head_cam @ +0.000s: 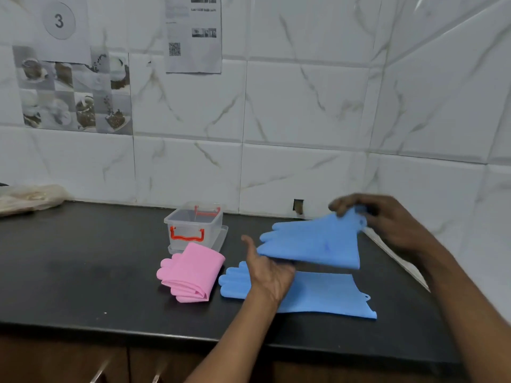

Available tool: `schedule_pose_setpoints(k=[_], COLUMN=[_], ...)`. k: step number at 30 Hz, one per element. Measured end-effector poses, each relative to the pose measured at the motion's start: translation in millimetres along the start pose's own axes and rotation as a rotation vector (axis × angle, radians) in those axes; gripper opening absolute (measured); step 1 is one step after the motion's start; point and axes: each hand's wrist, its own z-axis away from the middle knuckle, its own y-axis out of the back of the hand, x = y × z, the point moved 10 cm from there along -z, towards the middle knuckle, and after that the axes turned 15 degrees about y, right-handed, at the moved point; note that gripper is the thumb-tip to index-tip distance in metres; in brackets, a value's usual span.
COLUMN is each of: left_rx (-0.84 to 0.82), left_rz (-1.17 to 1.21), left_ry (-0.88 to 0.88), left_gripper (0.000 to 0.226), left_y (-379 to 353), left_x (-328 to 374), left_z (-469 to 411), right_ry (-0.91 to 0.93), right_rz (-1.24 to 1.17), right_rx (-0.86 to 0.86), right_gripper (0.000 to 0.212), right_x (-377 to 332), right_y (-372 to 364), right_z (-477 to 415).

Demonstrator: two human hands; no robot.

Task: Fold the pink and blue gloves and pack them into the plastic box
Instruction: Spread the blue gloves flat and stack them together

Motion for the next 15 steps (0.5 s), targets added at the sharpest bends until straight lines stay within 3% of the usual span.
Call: schedule_pose_setpoints(k=[3,6,10,12,15], left_rx=[0.029,-0.050,-0.078,-0.094,-0.151], left_rz=[-0.044,-0.116,-0.071,-0.060,-0.112], left_ry=[-0.007,0.061,0.030,-0.009,-0.019], left_gripper=[0.057,0.051,0.049,0.048,0.050], left_y=[2,-5,-14,-20,-29], left_x=[6,-1,-1,0,-2], left_z=[1,5,6,8,15], right_ry=[-0.193,-0.417,-0.627,-0.649,-0.627], right_rz=[0.080,-0.064,-0.865,-1.009,-0.863], right_rx=[0.083,0.259,0.732,0.734,0.646], right_gripper=[0.040,0.035,0.022,0.048,0.043], right_x=[38,80,111,112,106], right_y=[-3,-22,-61,-85,-102], right_z=[77,133,154,147,135])
